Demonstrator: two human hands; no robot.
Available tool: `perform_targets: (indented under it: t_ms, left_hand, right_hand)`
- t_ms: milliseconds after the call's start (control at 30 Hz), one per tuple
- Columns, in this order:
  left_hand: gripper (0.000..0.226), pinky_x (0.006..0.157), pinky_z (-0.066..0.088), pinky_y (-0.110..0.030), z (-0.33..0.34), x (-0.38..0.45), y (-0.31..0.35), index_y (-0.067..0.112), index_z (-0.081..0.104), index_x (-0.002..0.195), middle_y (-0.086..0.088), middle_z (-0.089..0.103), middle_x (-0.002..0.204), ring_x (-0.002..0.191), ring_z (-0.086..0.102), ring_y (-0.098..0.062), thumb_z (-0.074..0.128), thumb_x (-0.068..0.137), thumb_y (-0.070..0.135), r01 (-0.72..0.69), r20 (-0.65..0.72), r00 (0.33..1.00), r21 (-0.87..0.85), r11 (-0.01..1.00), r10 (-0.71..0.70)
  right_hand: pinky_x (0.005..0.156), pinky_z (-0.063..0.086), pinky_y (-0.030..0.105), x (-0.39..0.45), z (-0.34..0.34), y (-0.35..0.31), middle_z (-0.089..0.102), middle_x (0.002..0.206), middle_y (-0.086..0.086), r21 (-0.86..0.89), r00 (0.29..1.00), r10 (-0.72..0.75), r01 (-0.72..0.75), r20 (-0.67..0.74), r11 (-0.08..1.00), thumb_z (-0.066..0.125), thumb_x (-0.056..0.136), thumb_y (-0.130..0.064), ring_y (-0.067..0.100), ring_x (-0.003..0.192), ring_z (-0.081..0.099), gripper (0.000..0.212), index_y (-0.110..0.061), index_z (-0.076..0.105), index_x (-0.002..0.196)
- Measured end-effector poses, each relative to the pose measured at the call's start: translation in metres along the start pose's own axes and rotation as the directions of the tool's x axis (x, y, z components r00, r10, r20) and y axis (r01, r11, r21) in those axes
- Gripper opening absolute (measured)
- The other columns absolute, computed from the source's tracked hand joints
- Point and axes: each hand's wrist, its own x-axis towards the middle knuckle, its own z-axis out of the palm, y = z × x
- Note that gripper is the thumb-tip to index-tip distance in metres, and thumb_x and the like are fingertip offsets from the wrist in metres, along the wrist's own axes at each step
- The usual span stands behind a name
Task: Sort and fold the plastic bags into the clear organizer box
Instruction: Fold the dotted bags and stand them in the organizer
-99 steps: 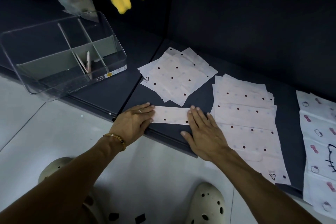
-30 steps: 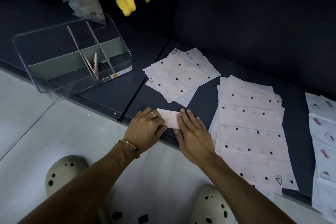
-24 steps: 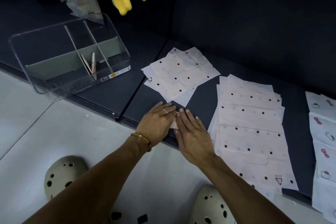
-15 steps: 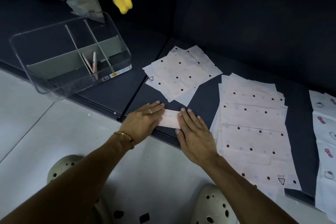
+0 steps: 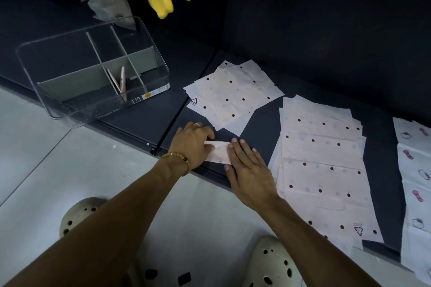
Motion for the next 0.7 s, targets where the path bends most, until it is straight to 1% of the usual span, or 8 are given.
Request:
perform_targets:
  t_ms: [67, 133, 233, 300, 433, 533, 633, 700]
  left_hand:
    - [0.011, 0.086, 0.045, -0.035, -0.001, 0.0, 0.0, 0.021, 0.064, 0.095, 0.002, 0.051, 0.096, 0.101, 0.051, -0.02, 0.065, 0.084, 0.022, 0.025, 0.035, 0.999, -0.077, 0.997, -0.022]
    - [0.006, 0.079, 0.048, -0.03, -0.004, -0.002, -0.001, 0.021, 0.062, 0.088, 0.002, 0.055, 0.093, 0.092, 0.055, -0.018, 0.066, 0.084, 0.017, 0.049, 0.067, 0.997, -0.21, 0.977, -0.035]
    - [0.011, 0.069, 0.046, -0.022, -0.015, -0.009, -0.008, 0.017, 0.061, 0.081, -0.001, 0.064, 0.085, 0.08, 0.059, -0.016, 0.066, 0.084, 0.007, 0.093, 0.095, 0.994, -0.494, 0.864, -0.053]
    - [0.011, 0.063, 0.046, -0.017, -0.028, -0.015, -0.015, 0.014, 0.062, 0.081, 0.0, 0.064, 0.081, 0.075, 0.058, -0.014, 0.066, 0.084, 0.005, 0.099, 0.078, 0.995, -0.602, 0.793, -0.065]
    - [0.009, 0.059, 0.046, -0.011, -0.063, -0.021, -0.037, 0.015, 0.064, 0.084, 0.007, 0.064, 0.081, 0.074, 0.059, -0.004, 0.067, 0.085, 0.007, 0.069, 0.07, 0.997, -0.642, 0.764, -0.032]
    - [0.012, 0.056, 0.044, -0.012, -0.084, -0.022, -0.057, 0.015, 0.064, 0.079, 0.002, 0.064, 0.071, 0.061, 0.055, -0.004, 0.069, 0.083, 0.005, 0.028, -0.005, 0.999, -0.681, 0.731, -0.043]
    - [0.007, 0.056, 0.046, -0.013, -0.099, -0.018, -0.083, 0.01, 0.067, 0.081, -0.004, 0.064, 0.07, 0.06, 0.055, -0.006, 0.072, 0.081, 0.006, 0.041, -0.091, 0.982, -0.751, 0.659, -0.166]
    - [0.009, 0.063, 0.051, -0.015, -0.106, -0.011, -0.105, 0.009, 0.068, 0.084, -0.004, 0.066, 0.074, 0.066, 0.06, -0.01, 0.075, 0.079, 0.011, 0.049, -0.198, 0.916, -0.808, 0.587, -0.349]
  right_hand:
    - [0.119, 0.015, 0.039, 0.002, -0.003, -0.001, 0.029, 0.155, 0.005, 0.039, 1.0, -0.002, 0.001, 0.014, 0.999, 0.044, 0.1, -0.03, 0.022, 0.145, 0.023, 0.051, -0.009, 0.038, 0.146]
    - [0.119, 0.016, 0.036, 0.006, -0.01, -0.002, 0.033, 0.154, 0.003, 0.108, 0.999, 0.007, -0.012, 0.047, 0.994, 0.046, 0.099, -0.03, 0.02, 0.145, 0.025, 0.047, -0.012, 0.044, 0.143]
    - [0.103, 0.042, 0.032, 0.019, -0.03, -0.01, 0.062, 0.129, 0.001, 0.301, 0.994, 0.111, -0.104, -0.008, 0.948, 0.056, 0.094, -0.027, 0.02, 0.122, 0.053, 0.032, -0.016, 0.063, 0.123]
    - [0.093, 0.049, 0.032, 0.032, -0.044, -0.021, 0.066, 0.117, -0.001, 0.411, 0.986, 0.158, -0.12, -0.06, 0.904, 0.061, 0.091, -0.028, 0.016, 0.107, 0.058, 0.03, -0.018, 0.064, 0.12]
    - [0.093, 0.047, 0.028, 0.07, -0.066, -0.049, 0.06, 0.117, -0.002, 0.468, 0.998, 0.046, -0.022, -0.04, 0.883, 0.06, 0.093, -0.021, 0.011, 0.109, 0.052, 0.039, -0.018, 0.057, 0.132]
    - [0.077, 0.049, 0.034, 0.104, -0.076, -0.074, 0.059, 0.087, -0.001, 0.455, 0.997, -0.078, 0.065, 0.01, 0.888, 0.061, 0.091, -0.016, 0.014, 0.085, 0.054, 0.018, -0.017, 0.073, 0.104]
    - [0.072, 0.048, 0.023, 0.137, -0.079, -0.097, 0.063, 0.08, -0.01, 0.491, 1.0, -0.007, 0.006, 0.0, 0.871, 0.064, 0.089, -0.017, 0.007, 0.078, 0.058, 0.012, -0.018, 0.075, 0.093]
    - [0.064, 0.044, 0.008, 0.156, -0.08, -0.109, 0.064, 0.074, -0.02, 0.598, 0.994, 0.095, -0.046, -0.051, 0.8, 0.066, 0.087, -0.015, -0.002, 0.077, 0.06, 0.011, -0.019, 0.076, 0.089]
